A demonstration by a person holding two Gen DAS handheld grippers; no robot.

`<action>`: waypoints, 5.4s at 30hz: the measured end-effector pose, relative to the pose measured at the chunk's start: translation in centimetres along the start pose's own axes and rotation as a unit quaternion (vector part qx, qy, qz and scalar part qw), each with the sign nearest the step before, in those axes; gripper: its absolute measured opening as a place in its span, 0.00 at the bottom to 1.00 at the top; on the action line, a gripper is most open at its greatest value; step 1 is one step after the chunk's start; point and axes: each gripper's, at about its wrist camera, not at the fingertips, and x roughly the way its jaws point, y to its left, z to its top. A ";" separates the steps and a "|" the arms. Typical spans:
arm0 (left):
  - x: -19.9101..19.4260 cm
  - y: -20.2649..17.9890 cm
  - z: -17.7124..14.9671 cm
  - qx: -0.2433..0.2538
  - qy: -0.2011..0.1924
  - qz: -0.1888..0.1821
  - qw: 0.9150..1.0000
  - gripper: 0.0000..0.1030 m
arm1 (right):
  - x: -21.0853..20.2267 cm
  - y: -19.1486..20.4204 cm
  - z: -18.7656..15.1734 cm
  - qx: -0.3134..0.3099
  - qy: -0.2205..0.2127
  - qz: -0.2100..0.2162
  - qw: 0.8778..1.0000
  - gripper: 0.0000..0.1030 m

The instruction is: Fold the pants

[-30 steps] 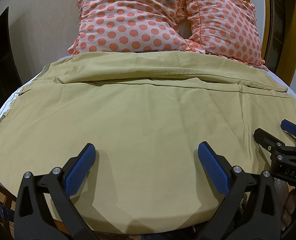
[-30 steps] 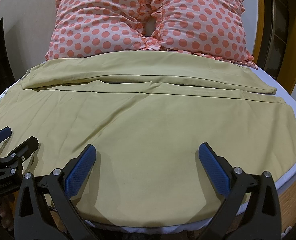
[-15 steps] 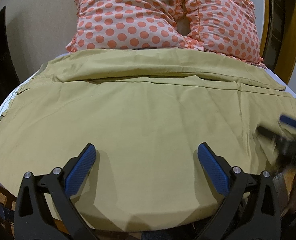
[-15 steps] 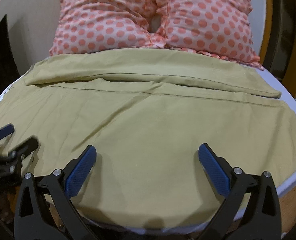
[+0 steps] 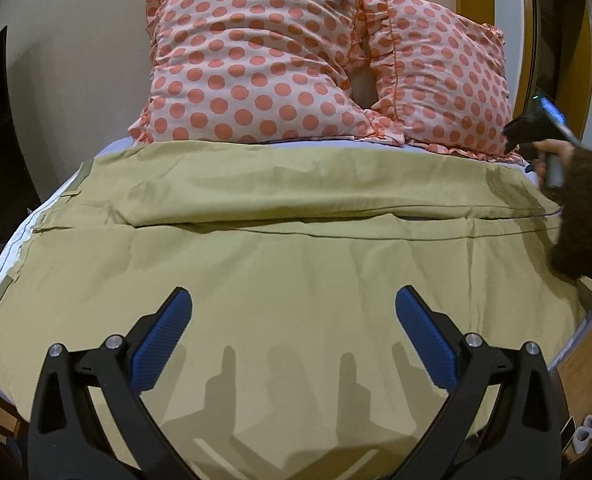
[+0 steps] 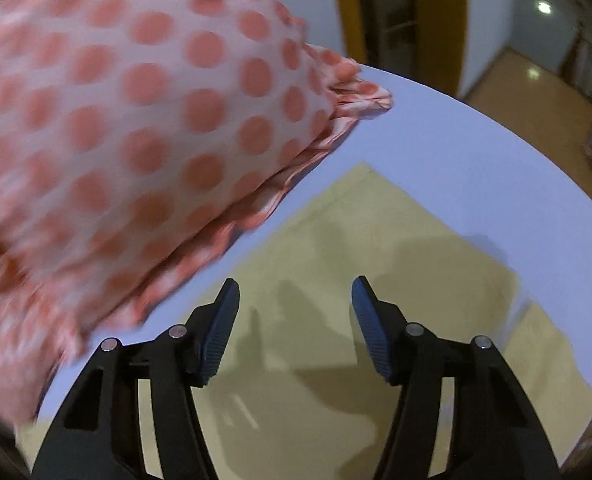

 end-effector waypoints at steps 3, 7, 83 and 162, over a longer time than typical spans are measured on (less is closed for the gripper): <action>1.1 0.4 0.5 -0.001 0.009 0.008 1.000 0.98 | 3.5 1.0 1.3 0.021 0.010 -0.050 0.998 0.60; 2.4 1.1 0.7 -0.011 0.022 0.006 1.000 0.98 | 5.2 1.5 1.5 0.009 0.000 -0.097 0.995 0.57; -5.7 19.2 -7.5 -0.337 0.015 -0.064 0.939 0.14 | -7.6 -30.6 -21.5 0.234 -0.066 0.322 0.915 0.02; -9.2 17.9 -14.2 -0.386 -0.062 -0.020 0.920 0.40 | -7.8 -31.1 -22.3 0.200 -0.079 0.268 0.939 0.22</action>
